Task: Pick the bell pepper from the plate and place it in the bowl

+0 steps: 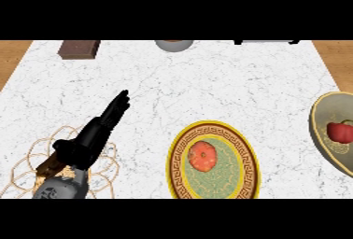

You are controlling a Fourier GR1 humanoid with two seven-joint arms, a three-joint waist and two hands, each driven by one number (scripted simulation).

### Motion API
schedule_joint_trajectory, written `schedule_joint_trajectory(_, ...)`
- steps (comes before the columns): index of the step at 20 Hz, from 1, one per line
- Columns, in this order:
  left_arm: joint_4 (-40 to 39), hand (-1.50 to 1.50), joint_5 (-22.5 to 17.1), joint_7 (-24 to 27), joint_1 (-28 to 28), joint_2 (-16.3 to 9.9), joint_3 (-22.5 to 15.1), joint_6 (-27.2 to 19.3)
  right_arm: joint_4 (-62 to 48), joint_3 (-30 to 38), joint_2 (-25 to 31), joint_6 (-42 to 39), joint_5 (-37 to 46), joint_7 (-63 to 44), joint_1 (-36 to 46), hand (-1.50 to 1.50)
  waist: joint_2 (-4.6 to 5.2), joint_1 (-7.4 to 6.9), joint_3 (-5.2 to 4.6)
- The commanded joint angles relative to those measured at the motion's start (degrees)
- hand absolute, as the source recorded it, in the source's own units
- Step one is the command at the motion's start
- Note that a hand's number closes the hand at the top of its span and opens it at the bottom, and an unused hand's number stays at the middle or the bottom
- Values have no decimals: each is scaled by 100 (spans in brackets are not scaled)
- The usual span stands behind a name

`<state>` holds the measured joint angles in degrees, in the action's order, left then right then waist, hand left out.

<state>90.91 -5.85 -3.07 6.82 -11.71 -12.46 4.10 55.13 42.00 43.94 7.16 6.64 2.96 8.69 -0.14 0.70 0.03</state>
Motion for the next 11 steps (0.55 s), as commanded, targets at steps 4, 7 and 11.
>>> schedule_joint_trajectory(4, 146, 0, 52, -269, 105, 45, 34, 17, -1285, 1273, 597, -924, -920, 1245, -796, -150, 11, -12, 8)
schedule_joint_trajectory(7, -249, 0, 243, 72, 178, 230, 21, -65, -1821, 1471, 883, -1507, -1061, 1799, -1179, -150, 15, -10, 5)
schedule_joint_trajectory(11, 13, 0, 161, 166, -223, 82, 72, 106, -2731, 1634, 1104, -2167, -1126, 2751, -1608, -150, 11, -25, 14)
